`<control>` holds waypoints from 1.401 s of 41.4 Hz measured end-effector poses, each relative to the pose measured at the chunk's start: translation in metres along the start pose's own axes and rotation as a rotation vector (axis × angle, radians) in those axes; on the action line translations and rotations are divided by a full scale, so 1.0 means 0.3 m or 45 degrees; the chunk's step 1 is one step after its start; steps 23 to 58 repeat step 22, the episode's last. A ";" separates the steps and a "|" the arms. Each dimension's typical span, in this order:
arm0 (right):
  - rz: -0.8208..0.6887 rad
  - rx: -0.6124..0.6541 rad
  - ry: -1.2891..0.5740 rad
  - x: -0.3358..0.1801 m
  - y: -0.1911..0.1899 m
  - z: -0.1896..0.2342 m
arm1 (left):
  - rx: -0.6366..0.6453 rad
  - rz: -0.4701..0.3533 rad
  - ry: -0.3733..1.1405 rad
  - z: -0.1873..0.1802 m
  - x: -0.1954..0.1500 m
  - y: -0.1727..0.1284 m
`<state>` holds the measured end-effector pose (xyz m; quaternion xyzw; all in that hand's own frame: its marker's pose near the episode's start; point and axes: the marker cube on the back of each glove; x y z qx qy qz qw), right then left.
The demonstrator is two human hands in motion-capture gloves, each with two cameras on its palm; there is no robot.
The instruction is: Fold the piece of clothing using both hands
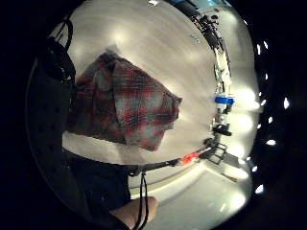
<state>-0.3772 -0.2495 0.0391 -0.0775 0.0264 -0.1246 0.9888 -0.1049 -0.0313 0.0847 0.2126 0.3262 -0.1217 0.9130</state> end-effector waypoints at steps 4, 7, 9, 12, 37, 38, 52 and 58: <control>0.045 0.067 -0.076 0.088 0.056 -0.066 | -0.034 0.004 -0.013 0.015 0.029 -0.005; 0.101 0.110 -0.067 0.166 0.099 -0.087 | -0.058 0.025 -0.032 0.032 0.062 -0.017; 0.118 0.121 -0.070 0.206 0.130 -0.087 | -0.071 0.048 -0.049 0.043 0.088 -0.022; 0.118 0.127 -0.092 0.255 0.159 -0.060 | -0.089 0.090 -0.088 0.059 0.129 -0.022; 0.182 0.111 -0.011 0.400 0.157 0.029 | -0.185 0.158 -0.165 0.126 0.170 -0.006; 0.182 0.111 -0.011 0.400 0.157 0.029 | -0.185 0.158 -0.165 0.126 0.170 -0.006; 0.182 0.111 -0.011 0.400 0.157 0.029 | -0.185 0.158 -0.165 0.126 0.170 -0.006; 0.182 0.111 -0.011 0.400 0.157 0.029 | -0.185 0.158 -0.165 0.126 0.170 -0.006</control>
